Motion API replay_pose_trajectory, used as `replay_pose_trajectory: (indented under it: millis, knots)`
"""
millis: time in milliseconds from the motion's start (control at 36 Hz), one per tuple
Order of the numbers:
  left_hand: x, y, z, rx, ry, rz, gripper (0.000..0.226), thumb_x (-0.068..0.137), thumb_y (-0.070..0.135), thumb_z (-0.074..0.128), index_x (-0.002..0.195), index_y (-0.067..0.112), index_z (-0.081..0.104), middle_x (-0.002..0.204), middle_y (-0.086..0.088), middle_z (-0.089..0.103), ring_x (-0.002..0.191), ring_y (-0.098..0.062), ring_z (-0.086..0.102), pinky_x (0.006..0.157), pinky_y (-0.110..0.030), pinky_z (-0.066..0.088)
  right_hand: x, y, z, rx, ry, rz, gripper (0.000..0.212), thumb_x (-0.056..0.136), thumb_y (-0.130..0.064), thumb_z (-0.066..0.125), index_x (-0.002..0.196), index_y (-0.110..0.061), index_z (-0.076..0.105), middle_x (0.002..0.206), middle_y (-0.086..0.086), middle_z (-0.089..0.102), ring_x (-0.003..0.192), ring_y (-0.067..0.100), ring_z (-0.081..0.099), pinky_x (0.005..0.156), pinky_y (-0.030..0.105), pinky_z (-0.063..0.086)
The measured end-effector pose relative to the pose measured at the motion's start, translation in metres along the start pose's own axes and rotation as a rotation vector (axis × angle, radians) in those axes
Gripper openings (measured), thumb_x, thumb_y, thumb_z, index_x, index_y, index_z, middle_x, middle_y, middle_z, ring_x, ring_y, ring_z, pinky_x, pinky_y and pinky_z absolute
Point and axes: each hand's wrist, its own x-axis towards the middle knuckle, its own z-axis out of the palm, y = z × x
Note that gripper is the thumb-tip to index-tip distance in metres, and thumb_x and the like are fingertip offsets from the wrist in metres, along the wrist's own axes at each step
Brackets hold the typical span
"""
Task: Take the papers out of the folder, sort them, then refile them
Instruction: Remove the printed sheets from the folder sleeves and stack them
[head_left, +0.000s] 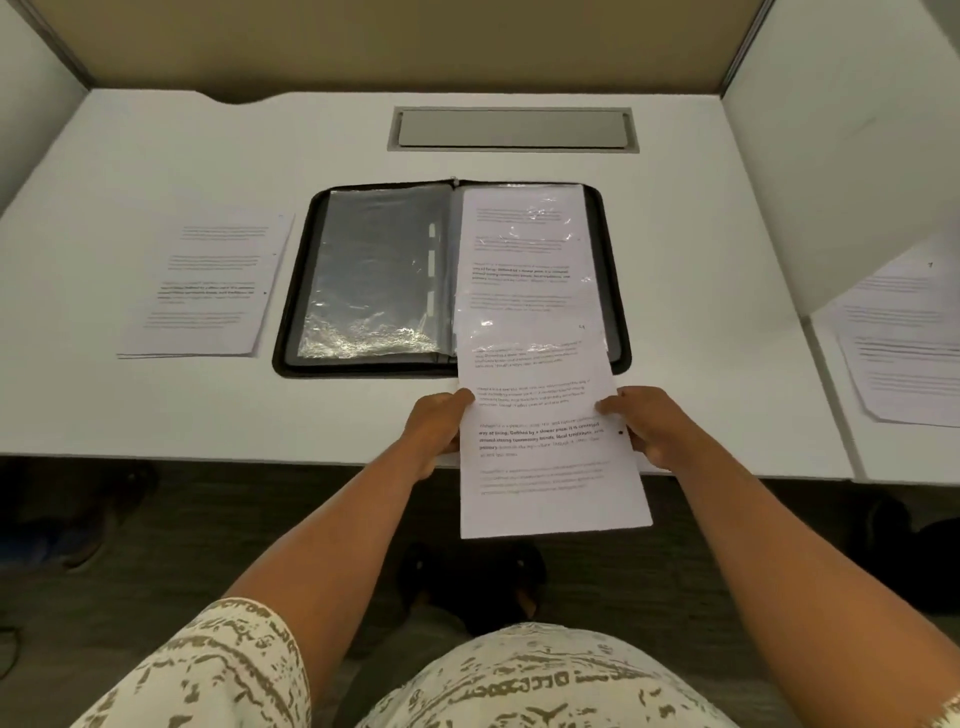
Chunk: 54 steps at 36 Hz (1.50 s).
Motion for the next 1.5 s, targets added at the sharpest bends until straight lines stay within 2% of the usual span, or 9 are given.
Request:
replay_pose_trajectory:
  millis: [83,222,417,583,694,778,1028,1278,1500]
  knots:
    - [-0.004,0.003,-0.005,0.005,-0.082,-0.013,0.032,0.094,0.022,0.053,0.117,0.006,0.067,0.108,-0.009,0.074,0.104,-0.028,0.069,0.096,-0.044,0.054,-0.01,0.004,-0.008,-0.026,-0.059,0.063,0.021,0.092,-0.005,0.067,0.113,-0.002,0.067,0.109,0.014,0.075,0.1,0.031,0.072,0.089,0.045,0.058]
    - [-0.016,0.002,-0.021,-0.081,-0.328,-0.073,0.028,0.091,0.013,0.052,0.116,0.005,0.064,0.105,-0.012,0.07,0.089,-0.023,0.064,0.077,-0.034,0.054,-0.031,0.006,-0.02,-0.029,-0.173,0.104,0.022,0.09,-0.002,0.067,0.112,-0.005,0.069,0.107,0.012,0.077,0.103,0.03,0.072,0.087,0.043,0.059]
    - [-0.028,-0.014,-0.041,-0.239,-0.339,-0.067,0.043,0.073,0.016,0.058,0.114,0.005,0.062,0.106,-0.015,0.067,0.091,-0.026,0.061,0.076,-0.033,0.054,-0.047,-0.025,-0.019,-0.154,-0.276,0.014,0.018,0.093,-0.001,0.063,0.109,-0.006,0.07,0.103,0.009,0.078,0.097,0.029,0.074,0.081,0.039,0.06]
    - [-0.032,-0.001,-0.036,-0.247,-0.241,-0.001,0.019,0.094,0.013,0.049,0.103,0.007,0.065,0.086,-0.009,0.07,0.075,-0.019,0.065,0.072,-0.031,0.054,-0.04,-0.043,-0.02,-0.093,-0.242,-0.089,0.018,0.094,-0.003,0.064,0.111,-0.005,0.069,0.103,0.008,0.078,0.092,0.027,0.076,0.076,0.037,0.059]
    - [-0.031,-0.002,-0.048,-0.272,-0.23,0.014,0.036,0.088,0.028,0.065,0.12,0.012,0.067,0.114,-0.015,0.071,0.102,-0.033,0.067,0.096,-0.046,0.053,-0.032,-0.048,-0.003,-0.013,-0.225,-0.176,0.022,0.094,-0.004,0.065,0.115,-0.007,0.069,0.108,0.006,0.077,0.094,0.025,0.076,0.078,0.036,0.06]
    - [-0.032,0.0,-0.056,-0.261,-0.237,0.06,0.038,0.092,0.019,0.066,0.128,0.009,0.061,0.122,-0.015,0.07,0.113,-0.037,0.066,0.1,-0.055,0.05,-0.026,-0.051,0.012,0.027,-0.21,-0.263,0.022,0.096,-0.007,0.063,0.118,-0.01,0.068,0.108,0.003,0.077,0.095,0.023,0.075,0.077,0.036,0.061]
    - [-0.036,0.002,-0.089,-0.318,0.003,0.171,0.031,0.093,0.019,0.068,0.123,0.01,0.064,0.113,-0.008,0.074,0.101,-0.028,0.072,0.081,-0.044,0.06,-0.013,-0.056,0.061,-0.009,-0.277,-0.268,0.019,0.098,-0.01,0.063,0.116,-0.009,0.068,0.11,0.004,0.076,0.097,0.025,0.075,0.084,0.042,0.061]
    - [-0.017,0.004,-0.144,-0.355,0.152,0.198,0.022,0.092,0.023,0.071,0.112,0.014,0.071,0.108,-0.006,0.076,0.096,-0.025,0.073,0.087,-0.044,0.059,0.005,-0.074,0.134,-0.099,-0.123,-0.296,0.006,0.096,-0.006,0.064,0.099,-0.005,0.069,0.1,0.005,0.076,0.088,0.021,0.075,0.073,0.036,0.062]
    - [0.007,0.014,-0.223,-0.396,0.225,0.157,0.016,0.095,0.021,0.064,0.11,0.017,0.068,0.109,-0.004,0.072,0.096,-0.02,0.068,0.067,-0.027,0.057,0.027,-0.115,0.218,0.013,-0.077,-0.317,0.01,0.098,-0.009,0.062,0.106,-0.009,0.069,0.101,0.005,0.076,0.089,0.024,0.075,0.071,0.038,0.063]
